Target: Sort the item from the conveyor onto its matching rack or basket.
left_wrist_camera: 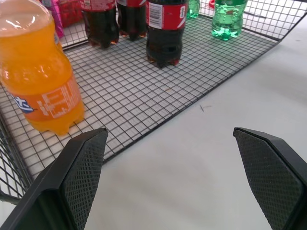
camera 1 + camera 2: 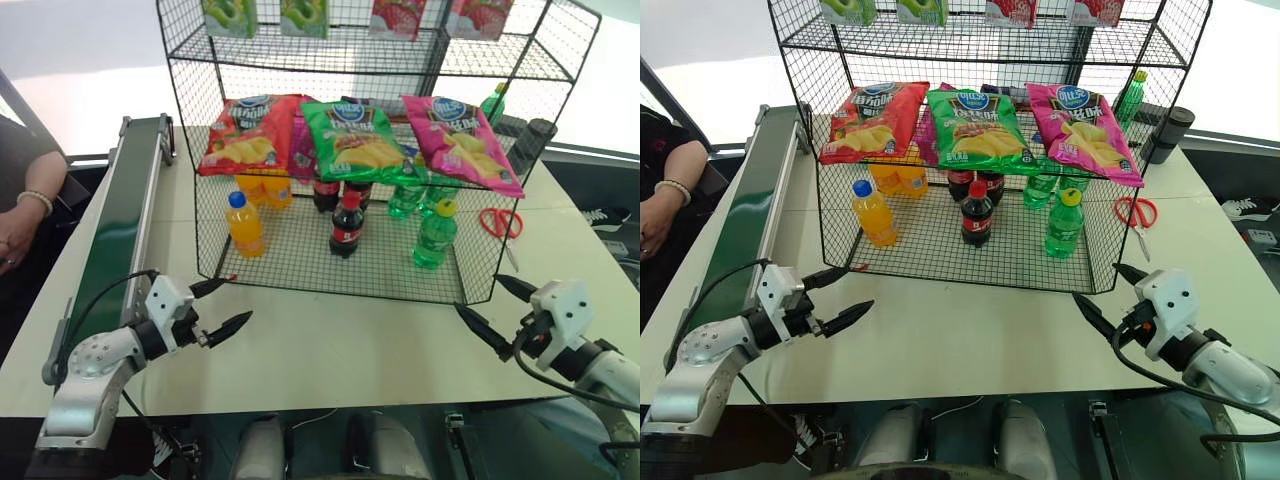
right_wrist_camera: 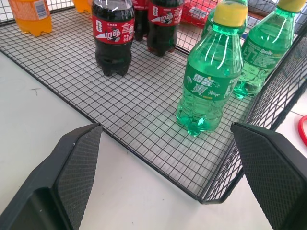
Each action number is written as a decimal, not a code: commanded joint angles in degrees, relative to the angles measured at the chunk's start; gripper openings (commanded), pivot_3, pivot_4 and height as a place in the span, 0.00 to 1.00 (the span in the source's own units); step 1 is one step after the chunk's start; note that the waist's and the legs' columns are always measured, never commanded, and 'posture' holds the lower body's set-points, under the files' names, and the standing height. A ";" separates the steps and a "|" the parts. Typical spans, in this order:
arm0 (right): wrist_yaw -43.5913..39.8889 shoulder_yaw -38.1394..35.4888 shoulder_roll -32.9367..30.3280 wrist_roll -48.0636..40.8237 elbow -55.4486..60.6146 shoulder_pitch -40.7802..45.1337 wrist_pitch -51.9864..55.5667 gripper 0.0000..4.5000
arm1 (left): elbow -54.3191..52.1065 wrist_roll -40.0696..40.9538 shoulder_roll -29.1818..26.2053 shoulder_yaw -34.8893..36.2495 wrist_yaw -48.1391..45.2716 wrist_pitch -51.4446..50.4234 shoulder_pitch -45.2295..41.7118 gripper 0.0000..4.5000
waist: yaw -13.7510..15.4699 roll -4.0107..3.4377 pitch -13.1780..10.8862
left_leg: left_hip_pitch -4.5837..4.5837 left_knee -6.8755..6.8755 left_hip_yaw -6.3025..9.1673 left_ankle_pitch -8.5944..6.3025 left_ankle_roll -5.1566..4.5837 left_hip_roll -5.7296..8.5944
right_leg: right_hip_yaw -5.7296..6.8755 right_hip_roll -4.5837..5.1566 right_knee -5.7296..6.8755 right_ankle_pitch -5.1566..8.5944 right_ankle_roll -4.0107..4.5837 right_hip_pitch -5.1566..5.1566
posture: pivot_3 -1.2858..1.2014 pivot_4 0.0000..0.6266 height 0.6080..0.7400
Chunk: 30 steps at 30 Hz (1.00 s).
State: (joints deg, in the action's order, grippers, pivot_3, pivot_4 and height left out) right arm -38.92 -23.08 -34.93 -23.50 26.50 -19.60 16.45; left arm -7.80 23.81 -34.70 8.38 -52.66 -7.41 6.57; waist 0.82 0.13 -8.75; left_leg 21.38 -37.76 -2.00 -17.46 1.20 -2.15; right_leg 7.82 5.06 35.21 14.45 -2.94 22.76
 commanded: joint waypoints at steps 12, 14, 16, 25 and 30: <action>0.08 0.81 -0.63 -0.13 1.43 1.18 0.44 0.99 | -4.33 1.77 0.38 1.00 -1.41 4.02 0.93 1.00 | 0.03 -0.01 0.01 | 0.00 0.00 -0.01 0.00 0.00 -0.01 | 0.00 0.01 0.00 0.00 0.06 -0.01 | 0.52 0.24 0.96; -0.29 1.04 -0.66 0.15 0.92 1.09 -0.10 0.99 | -4.53 1.54 0.23 0.49 -1.99 3.80 1.31 1.00 | 0.03 -0.01 0.01 | 0.00 0.00 -0.01 0.00 0.00 -0.01 | 0.00 0.00 0.00 0.01 0.06 -0.01 | 0.52 0.24 0.96; -0.35 0.97 -0.55 0.30 0.61 1.23 -0.59 0.99 | -4.21 1.08 0.52 0.38 -2.04 4.41 1.07 1.00 | 0.03 -0.01 0.01 | -0.01 0.00 -0.01 0.00 0.00 -0.01 | 0.00 0.00 0.00 0.02 0.06 -0.01 | 0.52 0.24 0.96; -1.45 1.19 -0.21 0.61 -1.96 1.36 -3.11 0.99 | -5.57 1.96 0.55 0.11 -2.47 3.03 0.46 1.00 | 0.03 0.00 0.01 | -0.01 0.00 -0.02 0.00 0.00 -0.01 | 0.00 0.00 0.00 0.02 0.02 -0.01 | 0.52 0.24 0.96; -2.39 1.26 -0.58 0.71 -3.48 2.10 -3.85 0.99 | -6.82 1.76 0.82 0.21 -1.97 2.58 1.34 1.00 | 0.01 -0.01 0.02 | -0.01 0.00 -0.02 0.00 0.00 0.00 | 0.00 0.00 0.00 -0.01 0.06 -0.02 | 0.52 0.24 0.96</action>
State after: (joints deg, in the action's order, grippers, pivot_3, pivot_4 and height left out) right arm -40.89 -21.02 -34.93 -22.70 22.59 -17.78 13.87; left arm -12.53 24.51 -33.86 8.28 -54.85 -4.78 7.46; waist 0.84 0.12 -8.73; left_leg 21.36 -37.76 -2.02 -17.46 1.20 -2.16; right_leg 7.82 5.05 35.21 14.45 -2.88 22.74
